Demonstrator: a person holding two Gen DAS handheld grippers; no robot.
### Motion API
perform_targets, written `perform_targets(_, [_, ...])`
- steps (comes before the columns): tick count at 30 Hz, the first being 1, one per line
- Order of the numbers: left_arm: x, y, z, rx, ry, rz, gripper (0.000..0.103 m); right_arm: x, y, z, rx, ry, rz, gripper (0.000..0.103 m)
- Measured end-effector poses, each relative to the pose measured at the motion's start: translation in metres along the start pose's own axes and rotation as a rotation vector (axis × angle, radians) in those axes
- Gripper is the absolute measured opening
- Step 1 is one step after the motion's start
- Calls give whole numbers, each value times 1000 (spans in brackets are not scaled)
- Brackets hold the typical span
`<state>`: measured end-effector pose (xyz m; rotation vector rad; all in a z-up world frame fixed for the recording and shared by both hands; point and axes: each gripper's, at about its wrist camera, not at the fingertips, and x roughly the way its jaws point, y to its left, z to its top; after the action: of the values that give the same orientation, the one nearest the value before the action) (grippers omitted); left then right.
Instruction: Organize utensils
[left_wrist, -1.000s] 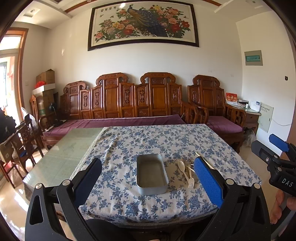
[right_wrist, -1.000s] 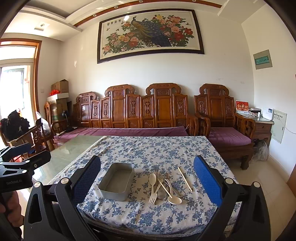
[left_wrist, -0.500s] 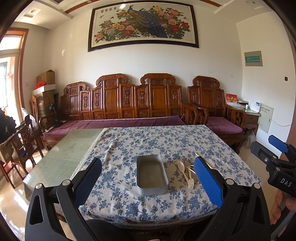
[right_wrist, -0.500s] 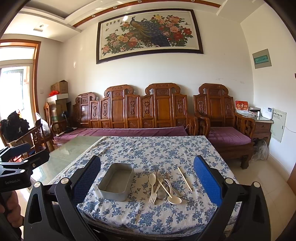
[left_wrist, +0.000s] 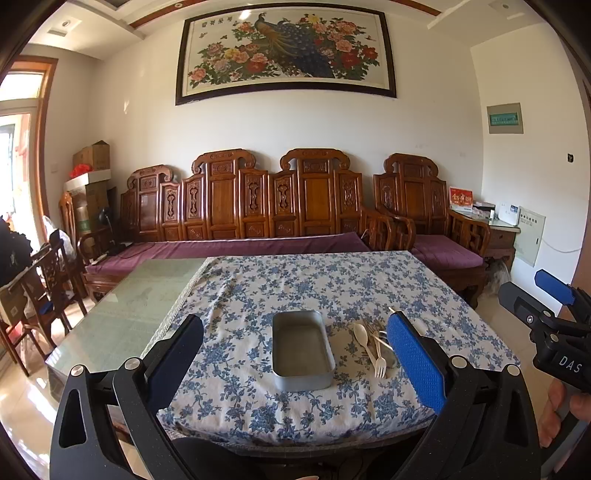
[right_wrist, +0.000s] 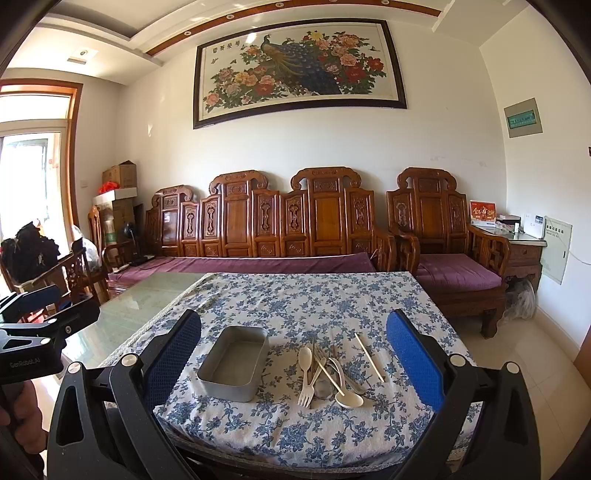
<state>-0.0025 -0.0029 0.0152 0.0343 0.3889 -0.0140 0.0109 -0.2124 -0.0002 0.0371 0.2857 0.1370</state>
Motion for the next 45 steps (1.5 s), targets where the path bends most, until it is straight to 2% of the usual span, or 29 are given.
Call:
perform_targets(36, [0, -4, 3, 9, 1, -6, 96, -9, 7, 13, 5, -4, 11, 100])
perform_targets(45, [27, -4, -18, 24, 92, -36, 96, 5, -6, -2, -3, 30, 11, 101])
